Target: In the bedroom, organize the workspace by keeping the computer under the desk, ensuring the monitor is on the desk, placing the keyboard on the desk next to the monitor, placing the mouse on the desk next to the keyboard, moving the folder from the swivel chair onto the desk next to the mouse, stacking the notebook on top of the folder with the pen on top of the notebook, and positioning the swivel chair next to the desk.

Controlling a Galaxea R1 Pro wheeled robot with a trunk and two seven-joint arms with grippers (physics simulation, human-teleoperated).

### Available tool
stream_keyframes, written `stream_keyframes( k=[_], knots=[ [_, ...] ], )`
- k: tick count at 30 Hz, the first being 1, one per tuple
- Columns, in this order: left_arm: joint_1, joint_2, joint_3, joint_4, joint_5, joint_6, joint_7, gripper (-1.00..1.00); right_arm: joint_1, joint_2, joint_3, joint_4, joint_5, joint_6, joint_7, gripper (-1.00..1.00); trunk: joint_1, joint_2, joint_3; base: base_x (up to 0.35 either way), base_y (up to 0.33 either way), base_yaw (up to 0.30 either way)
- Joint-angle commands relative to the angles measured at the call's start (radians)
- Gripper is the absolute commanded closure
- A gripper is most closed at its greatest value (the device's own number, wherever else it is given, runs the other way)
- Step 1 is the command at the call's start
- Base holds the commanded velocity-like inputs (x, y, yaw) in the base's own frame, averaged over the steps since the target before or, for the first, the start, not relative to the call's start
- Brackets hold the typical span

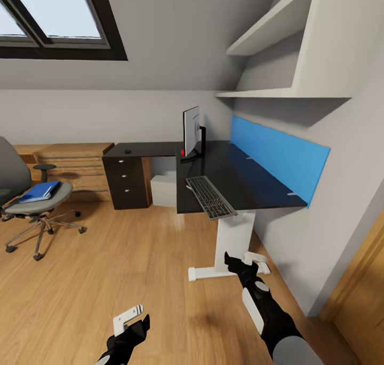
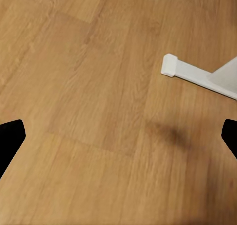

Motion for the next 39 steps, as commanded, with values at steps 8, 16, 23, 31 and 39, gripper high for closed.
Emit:
stream_keyframes(
  k=[8, 16, 23, 31, 39],
  knots=[
    [0.000, 0.000, -0.002, 0.000, 0.009, 0.003, 0.008, -1.00, -0.023, 0.000, -0.017, 0.041, -0.063, -0.056, -0.020, -1.00, 0.031, -0.057, -0.026, 0.000, 0.000, 0.000],
    [0.000, 0.000, -0.003, 0.000, 0.009, 0.003, 0.008, -1.00, -0.028, -0.070, -0.122, 0.021, -0.483, 0.027, 0.056, -1.00, 0.061, -0.113, -0.051, 0.000, 0.000, 0.000],
    [0.000, 0.000, -0.002, 0.000, 0.009, 0.003, 0.007, -1.00, -0.028, -0.187, -0.158, 0.009, -0.855, 0.235, 0.290, -1.00, 0.088, -0.162, -0.073, 0.000, 0.000, 0.000],
    [0.000, 0.000, -0.002, 0.000, 0.008, 0.003, 0.007, -1.00, -0.028, -0.212, -0.162, 0.002, -0.927, 0.360, 0.385, -1.00, 0.111, -0.204, -0.092, 0.000, 0.000, 0.000],
    [0.000, 0.002, -0.002, 0.000, 0.010, 0.003, 0.003, -1.00, -0.027, -0.214, -0.159, -0.018, -0.928, 0.364, 0.405, -1.00, 0.111, -0.204, -0.092, 0.000, 0.000, 0.000]
  ],
)
